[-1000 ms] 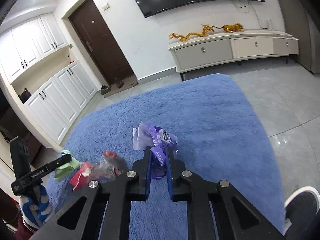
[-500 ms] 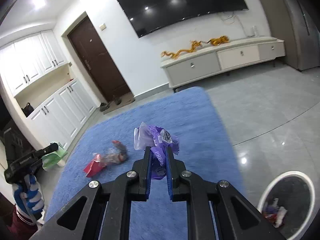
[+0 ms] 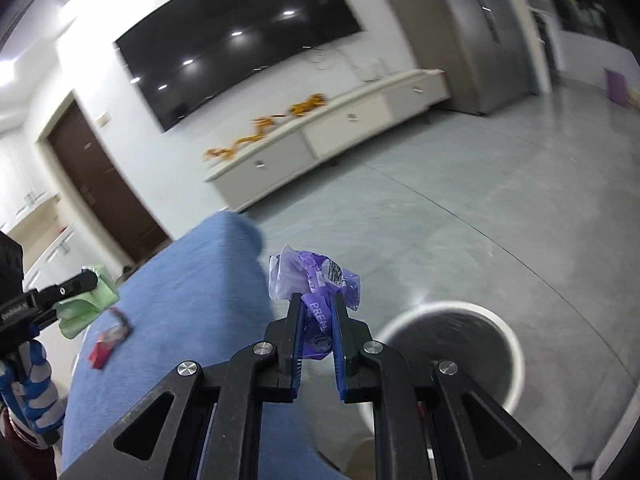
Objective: Collect trash
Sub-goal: 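Carry both wrappers over the bin and open both tools to drop them, then move both open tools back toward the pink bag and clear plastic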
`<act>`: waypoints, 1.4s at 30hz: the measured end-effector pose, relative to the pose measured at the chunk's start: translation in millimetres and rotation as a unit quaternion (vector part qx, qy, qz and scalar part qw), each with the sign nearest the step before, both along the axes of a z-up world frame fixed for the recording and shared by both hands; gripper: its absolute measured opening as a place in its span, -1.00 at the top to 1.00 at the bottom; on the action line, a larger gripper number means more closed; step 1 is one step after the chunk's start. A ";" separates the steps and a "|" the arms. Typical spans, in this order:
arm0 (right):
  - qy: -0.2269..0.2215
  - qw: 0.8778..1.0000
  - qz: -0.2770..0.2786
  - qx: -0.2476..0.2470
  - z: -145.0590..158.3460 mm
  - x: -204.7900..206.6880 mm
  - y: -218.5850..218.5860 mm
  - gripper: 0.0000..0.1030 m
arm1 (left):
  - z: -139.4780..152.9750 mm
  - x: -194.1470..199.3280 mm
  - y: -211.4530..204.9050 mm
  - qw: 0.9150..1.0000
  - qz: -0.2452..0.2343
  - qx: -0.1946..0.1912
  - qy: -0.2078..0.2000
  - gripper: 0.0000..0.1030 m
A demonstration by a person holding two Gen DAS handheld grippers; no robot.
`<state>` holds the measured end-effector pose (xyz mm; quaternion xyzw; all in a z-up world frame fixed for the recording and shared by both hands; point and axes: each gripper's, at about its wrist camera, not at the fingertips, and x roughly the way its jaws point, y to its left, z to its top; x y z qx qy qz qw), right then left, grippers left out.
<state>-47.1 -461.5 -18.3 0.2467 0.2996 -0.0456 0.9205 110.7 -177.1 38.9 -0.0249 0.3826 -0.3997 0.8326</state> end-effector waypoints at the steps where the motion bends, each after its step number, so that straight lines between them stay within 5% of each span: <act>1: 0.005 1.000 -0.010 0.007 -7.5 -4.5 -8.9 0.76 | -4.2 -1.2 -25.2 1.000 -0.019 0.007 0.005 0.59; 9: 0.050 0.995 -0.066 0.063 -67.1 -14.2 -64.3 0.74 | -44.1 -8.1 -167.9 0.993 -0.097 0.069 0.021 0.53; 15: 0.084 0.990 -0.083 0.077 -98.5 -11.1 -86.2 0.67 | -81.1 -3.1 -221.3 0.989 -0.105 0.085 0.056 -0.08; 19: 0.100 0.988 -0.089 0.077 -113.0 -9.3 -91.8 0.43 | -96.1 -0.5 -240.3 0.987 -0.106 0.091 0.074 -0.10; 30: 0.089 0.989 -0.099 0.071 -101.6 -22.0 -88.5 0.39 | -75.7 -9.5 -195.9 0.994 -0.075 0.076 0.027 -0.10; 42: 0.025 0.997 -0.069 0.000 -14.9 -33.3 -35.6 0.26 | -7.0 -27.4 -86.8 0.997 -0.019 0.048 -0.059 -0.10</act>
